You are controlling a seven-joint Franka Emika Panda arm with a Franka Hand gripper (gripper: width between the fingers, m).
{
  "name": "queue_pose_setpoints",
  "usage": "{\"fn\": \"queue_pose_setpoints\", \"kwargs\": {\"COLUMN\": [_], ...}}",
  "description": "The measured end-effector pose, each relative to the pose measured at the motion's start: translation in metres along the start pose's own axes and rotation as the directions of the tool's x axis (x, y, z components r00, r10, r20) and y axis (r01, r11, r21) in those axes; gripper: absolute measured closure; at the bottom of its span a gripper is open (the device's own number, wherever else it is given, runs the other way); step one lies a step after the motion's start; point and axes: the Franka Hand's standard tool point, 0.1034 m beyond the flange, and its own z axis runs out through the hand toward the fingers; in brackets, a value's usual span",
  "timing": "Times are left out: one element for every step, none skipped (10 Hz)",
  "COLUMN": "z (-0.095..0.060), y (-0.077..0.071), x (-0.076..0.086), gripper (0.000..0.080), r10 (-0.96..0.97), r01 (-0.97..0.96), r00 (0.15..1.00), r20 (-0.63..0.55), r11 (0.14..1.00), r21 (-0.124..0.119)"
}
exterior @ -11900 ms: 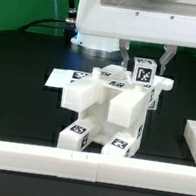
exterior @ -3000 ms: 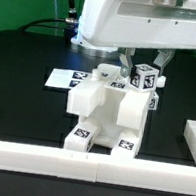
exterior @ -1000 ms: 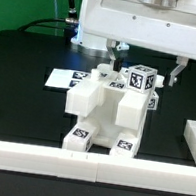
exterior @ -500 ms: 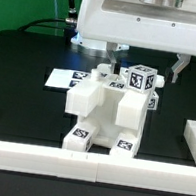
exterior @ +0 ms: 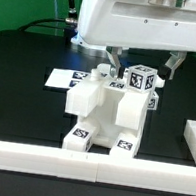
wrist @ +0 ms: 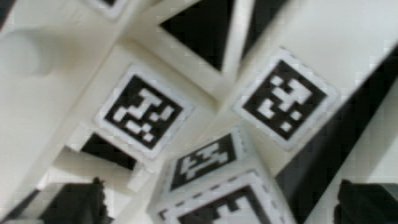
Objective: Assemble chair
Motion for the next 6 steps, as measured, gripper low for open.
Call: {"fn": "queue_pose_setpoints", "kwargs": {"z": [0.0,0.0001,0.0001,0.0001,0.0001,0.0001], "y": [0.0003,0.0004,0.0007,0.0008,0.0006,0.0007], "x": [-0.0002,-0.0002,-0.0003,-0.0004,-0.0004,-0.0004], "gripper": [0.0151,0.0151,0.0265,0.0415,0.0415,0.0514], "r10": [-0.049,-0.05,-0.049,-0.049,-0.034,-0.023], "r01": [0.049,0.05,0.049,0.049,0.034,0.023], "r00": [0.999,0.999,0.999,0.999,0.999,1.0], "r20": [0.003,0.003,0.003,0.003,0.003,0.003], "r11": [0.999,0.999,0.999,0.999,0.999,1.0], "r21": [-0.005,-0.005,-0.005,-0.005,-0.005,-0.005]}}
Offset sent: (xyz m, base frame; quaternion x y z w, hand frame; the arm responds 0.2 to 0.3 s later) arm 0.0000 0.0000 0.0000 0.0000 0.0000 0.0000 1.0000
